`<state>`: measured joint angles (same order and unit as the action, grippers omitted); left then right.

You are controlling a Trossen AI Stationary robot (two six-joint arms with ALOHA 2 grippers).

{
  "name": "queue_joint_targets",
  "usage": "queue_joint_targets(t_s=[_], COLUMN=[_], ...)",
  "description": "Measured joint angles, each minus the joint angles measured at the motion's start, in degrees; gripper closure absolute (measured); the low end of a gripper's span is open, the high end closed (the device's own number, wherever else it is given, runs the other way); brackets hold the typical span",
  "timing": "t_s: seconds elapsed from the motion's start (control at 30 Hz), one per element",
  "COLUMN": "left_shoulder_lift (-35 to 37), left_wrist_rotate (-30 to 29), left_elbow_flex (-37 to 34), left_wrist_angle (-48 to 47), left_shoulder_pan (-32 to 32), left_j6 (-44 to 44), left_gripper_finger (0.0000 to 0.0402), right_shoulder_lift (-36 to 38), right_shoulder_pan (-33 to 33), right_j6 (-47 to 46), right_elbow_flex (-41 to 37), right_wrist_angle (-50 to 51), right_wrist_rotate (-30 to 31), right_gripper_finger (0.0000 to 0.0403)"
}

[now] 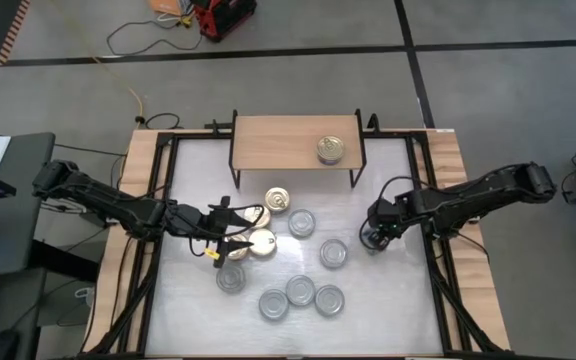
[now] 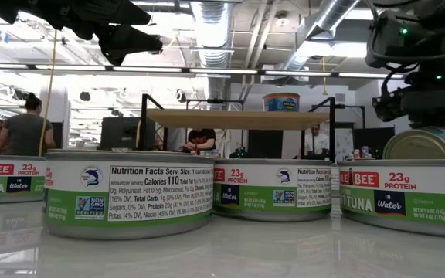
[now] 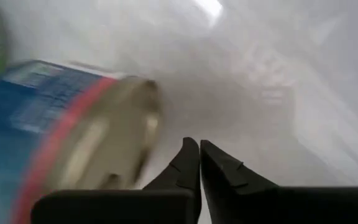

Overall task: Stack canned seafood by type on shelf
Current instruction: Stack the blue pink tuna can on top of the other blue pink tuna can on the shelf

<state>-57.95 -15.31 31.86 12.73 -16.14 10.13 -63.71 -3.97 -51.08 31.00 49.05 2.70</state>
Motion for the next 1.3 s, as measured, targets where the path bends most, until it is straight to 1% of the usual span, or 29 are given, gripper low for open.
queue_joint_targets(t_s=[0.2,0.3,0.37,0.47,0.63,0.77,0.87,0.93,1.03,1.17,1.3], left_shoulder_lift=[0.0,0.0,0.0,0.0,0.0,0.0,0.0,0.0,0.0,0.0,0.0], left_wrist_rotate=[0.0,0.0,0.0,0.0,-0.1,-0.1,-0.2,-0.3,-0.6,-0.7,-0.6], left_elbow_flex=[0.0,0.0,0.0,0.0,0.0,0.0,0.0,0.0,0.0,0.0,0.0], left_wrist_angle=[0.3,0.3,0.5,0.5,0.5,0.5,0.5,0.8,0.9,0.9,0.8], left_shoulder_pan=[0.0,0.0,0.0,0.0,0.0,0.0,0.0,0.0,0.0,0.0,0.0], left_j6=[-0.4,-0.4,-0.4,-0.6,-0.9,-1.5,-1.7,-2.1,-2.3,-2.4,-2.4], left_gripper_finger=[0.0168,0.0168,0.0168,0.0168,0.0168,0.0168,0.0168,0.0168,0.0168,0.0168,0.0168], right_shoulder_lift=[1.2,1.9,1.9,1.3,-2.1,-7.8,-13.1,-16.5,-20.4,-23.1,-23.8], right_shoulder_pan=[-0.4,-1.5,-2.6,-5.6,-11.3,-14.1,-15.0,-15.6,-16.0,-16.9,-17.6], right_j6=[0.5,2.6,3.4,3.1,-1.3,-5.1,-7.8,-9.4,-11.6,-13.1,-14.5], right_elbow_flex=[6.4,10.7,13.7,18.3,24.5,27.7,30.3,31.9,33.2,33.3,33.3], right_wrist_angle=[10.6,13.0,14.0,15.0,15.3,16.3,20.7,24.1,27.7,26.6,24.6], right_wrist_rotate=[7.0,8.2,8.1,8.0,8.3,9.6,9.9,10.6,10.7,10.4,8.0], right_gripper_finger=[0.0334,0.0315,0.0294,0.0248,0.0149,0.0081,0.0047,0.0034,0.0028,0.0027,0.0026])
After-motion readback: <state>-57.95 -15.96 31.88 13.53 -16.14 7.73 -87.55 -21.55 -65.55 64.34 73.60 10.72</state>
